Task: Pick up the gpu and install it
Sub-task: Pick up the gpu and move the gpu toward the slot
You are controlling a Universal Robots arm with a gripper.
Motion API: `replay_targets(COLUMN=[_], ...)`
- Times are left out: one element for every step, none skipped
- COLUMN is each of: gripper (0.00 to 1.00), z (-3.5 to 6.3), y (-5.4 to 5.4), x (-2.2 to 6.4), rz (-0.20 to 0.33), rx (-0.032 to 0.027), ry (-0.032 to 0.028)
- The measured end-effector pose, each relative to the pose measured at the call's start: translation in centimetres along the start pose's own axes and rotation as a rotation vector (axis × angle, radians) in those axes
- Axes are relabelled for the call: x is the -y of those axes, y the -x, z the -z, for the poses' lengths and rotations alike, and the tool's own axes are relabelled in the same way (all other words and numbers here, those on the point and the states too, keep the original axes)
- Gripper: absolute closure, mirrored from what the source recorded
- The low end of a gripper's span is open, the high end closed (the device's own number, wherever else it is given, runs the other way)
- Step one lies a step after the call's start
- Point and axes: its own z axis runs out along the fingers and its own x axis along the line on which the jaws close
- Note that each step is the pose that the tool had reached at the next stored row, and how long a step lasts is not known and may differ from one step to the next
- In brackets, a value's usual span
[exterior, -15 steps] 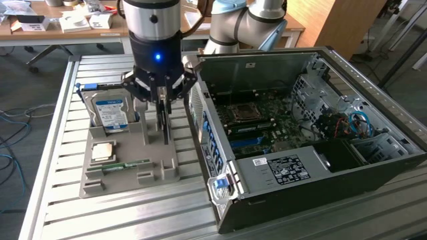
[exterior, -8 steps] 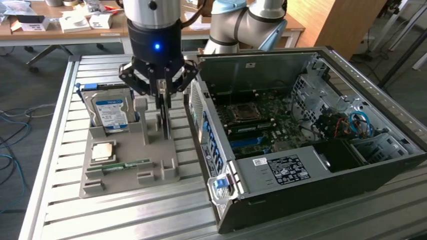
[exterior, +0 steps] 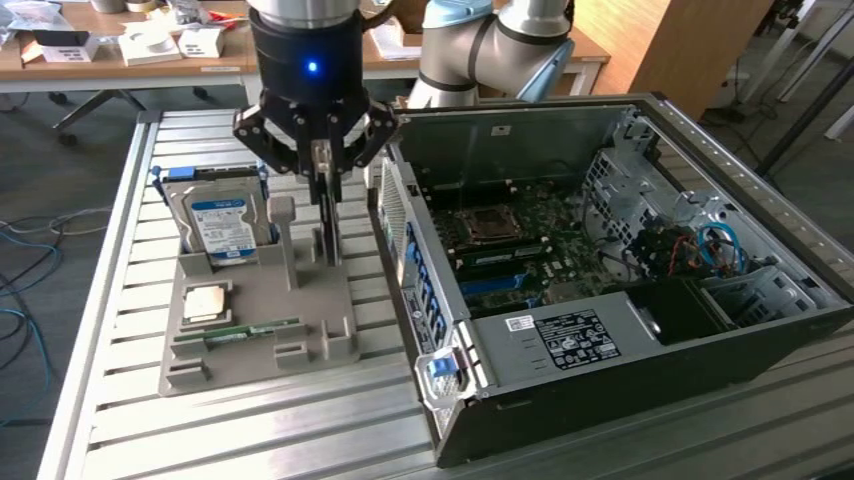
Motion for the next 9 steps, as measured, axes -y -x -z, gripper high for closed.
replay_targets(gripper=[0.74,0.74,0.74,0.74,0.74,0.74,0.74,0.74,0.74], z=[0.23,0.47,0.7,0.91,1.12,1.32,1.52,1.7,1.89], y=[0.0,0.0,0.0,0.0,0.0,0.0,0.0,0.0,0.0], x=[-0.01,-0.02,-0.04,-0.05,-0.06,-0.07,-0.08,-0.09,-0.1], rz=[0.0,0.0,0.0,0.0,0.0,0.0,0.0,0.0,0.0], rx=[0.0,0.0001,0.0,0.0,0.0,0.0,0.0,0.0,0.0], ry=[0.0001,0.0003,0.0004,0.0004,0.0006,0.0008,0.0008,0.0009,0.0009])
